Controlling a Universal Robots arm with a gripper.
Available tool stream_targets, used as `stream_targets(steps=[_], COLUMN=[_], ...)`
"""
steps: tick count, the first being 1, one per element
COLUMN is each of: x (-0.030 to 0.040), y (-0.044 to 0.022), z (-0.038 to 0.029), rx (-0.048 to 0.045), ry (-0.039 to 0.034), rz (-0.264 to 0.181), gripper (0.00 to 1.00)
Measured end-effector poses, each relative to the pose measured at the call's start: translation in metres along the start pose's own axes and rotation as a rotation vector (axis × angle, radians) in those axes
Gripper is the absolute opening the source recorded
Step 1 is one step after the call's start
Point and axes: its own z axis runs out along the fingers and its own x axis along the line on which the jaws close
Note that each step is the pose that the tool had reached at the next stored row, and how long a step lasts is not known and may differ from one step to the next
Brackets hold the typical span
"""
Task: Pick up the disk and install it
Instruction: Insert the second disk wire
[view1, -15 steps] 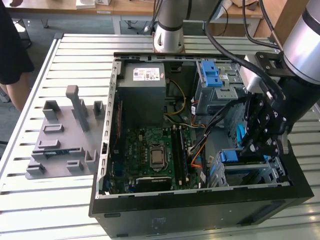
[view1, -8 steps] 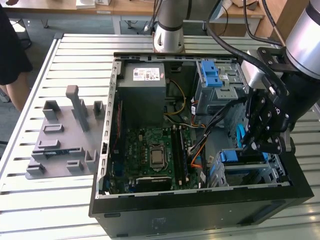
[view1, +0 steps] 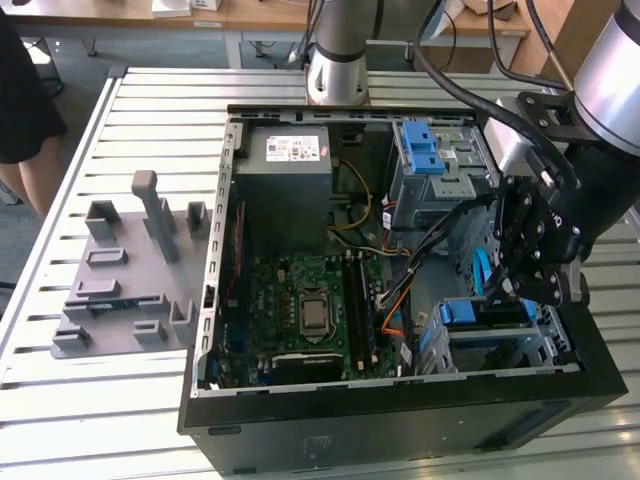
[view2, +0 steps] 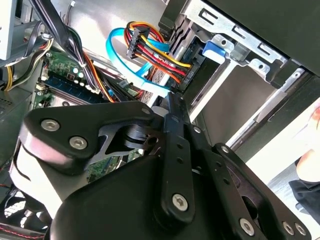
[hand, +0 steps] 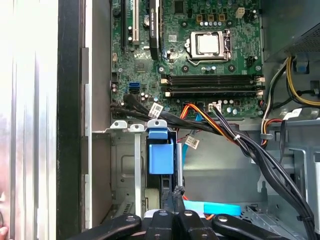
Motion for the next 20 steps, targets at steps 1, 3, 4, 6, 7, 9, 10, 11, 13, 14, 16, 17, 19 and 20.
stream_targets(steps=[1,3,4,6,7,9,10,11,13,14,16,17,19,20], x=[0.0,0.0,0.0,-0.0001,-0.0001,-0.0002,-0.0002,-0.0002,-0.0002,-0.0002,-0.0003,-0.0002,-0.0001,-0.0001], y=[-0.0003,-0.0009,-0.0014,-0.0024,-0.003,-0.0039,-0.0042,-0.0044,-0.0047,-0.0047,-0.0047,-0.0046,-0.0042,-0.0042], z=[0.0001,0.0005,0.0012,0.0027,0.0036,0.0054,0.0062,0.0069,0.0077,0.0077,0.0074,0.0058,0.0009,-0.0004], rx=[-0.0001,-0.0001,-0.0001,-0.0001,-0.0001,-0.0001,-0.0001,-0.0001,-0.0001,-0.0001,-0.0002,-0.0002,-0.0002,-0.0004], ry=[-0.0002,-0.0002,-0.0005,-0.0002,-0.0001,-0.0002,0.0,0.0,0.0003,0.0001,-0.0019,-0.0023,-0.0014,-0.0015], rz=[0.0,0.0,0.0,0.0,0.0,0.0,0.0,0.0,0.0,0.0,0.0,0.0,0.0,0.0], gripper=[0.11,0.11,0.11,0.11,0.11,0.11,0.11,0.11,0.11,0.11,0.11,0.11,0.11,0.11])
